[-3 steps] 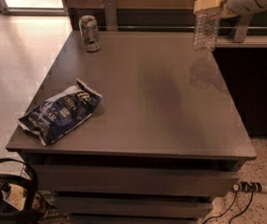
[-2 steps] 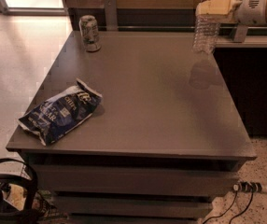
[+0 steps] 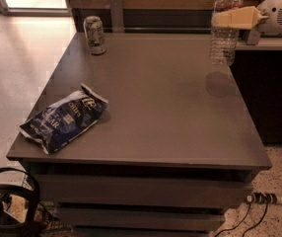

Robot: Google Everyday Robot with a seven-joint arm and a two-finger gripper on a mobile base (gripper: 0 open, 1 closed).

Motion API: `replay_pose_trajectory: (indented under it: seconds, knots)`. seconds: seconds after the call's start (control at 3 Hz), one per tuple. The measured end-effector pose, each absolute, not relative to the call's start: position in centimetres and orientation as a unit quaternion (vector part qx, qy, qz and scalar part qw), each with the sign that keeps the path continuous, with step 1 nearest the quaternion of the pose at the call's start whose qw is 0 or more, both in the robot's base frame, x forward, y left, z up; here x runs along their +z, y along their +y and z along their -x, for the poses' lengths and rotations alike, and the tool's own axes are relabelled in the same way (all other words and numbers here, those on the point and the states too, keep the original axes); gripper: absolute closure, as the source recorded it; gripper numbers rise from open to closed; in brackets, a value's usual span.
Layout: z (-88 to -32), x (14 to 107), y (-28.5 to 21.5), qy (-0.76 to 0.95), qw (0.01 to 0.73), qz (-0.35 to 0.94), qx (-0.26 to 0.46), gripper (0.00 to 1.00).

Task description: Place water bottle upright

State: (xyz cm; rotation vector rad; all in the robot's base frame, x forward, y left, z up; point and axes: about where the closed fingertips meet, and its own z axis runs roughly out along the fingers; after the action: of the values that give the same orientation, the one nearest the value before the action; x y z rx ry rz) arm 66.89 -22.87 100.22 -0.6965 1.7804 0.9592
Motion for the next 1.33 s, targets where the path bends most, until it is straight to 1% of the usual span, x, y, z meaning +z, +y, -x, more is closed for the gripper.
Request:
replay_pose_trajectory:
  seconds: [0.33,0.67,1.0,1.33]
  knots:
    - [-66.0,100.0,-21.9,0.708,0.526,0.291,0.370,1.00]
    - [-66.8,98.8,-19.5,0.691,0.558,0.280,0.364,1.00]
    - [-66.8,98.7,-19.4,0.690,0.560,0.282,0.363,1.00]
    - [-66.9,97.4,-18.7,0.675,0.577,0.289,0.358,1.00]
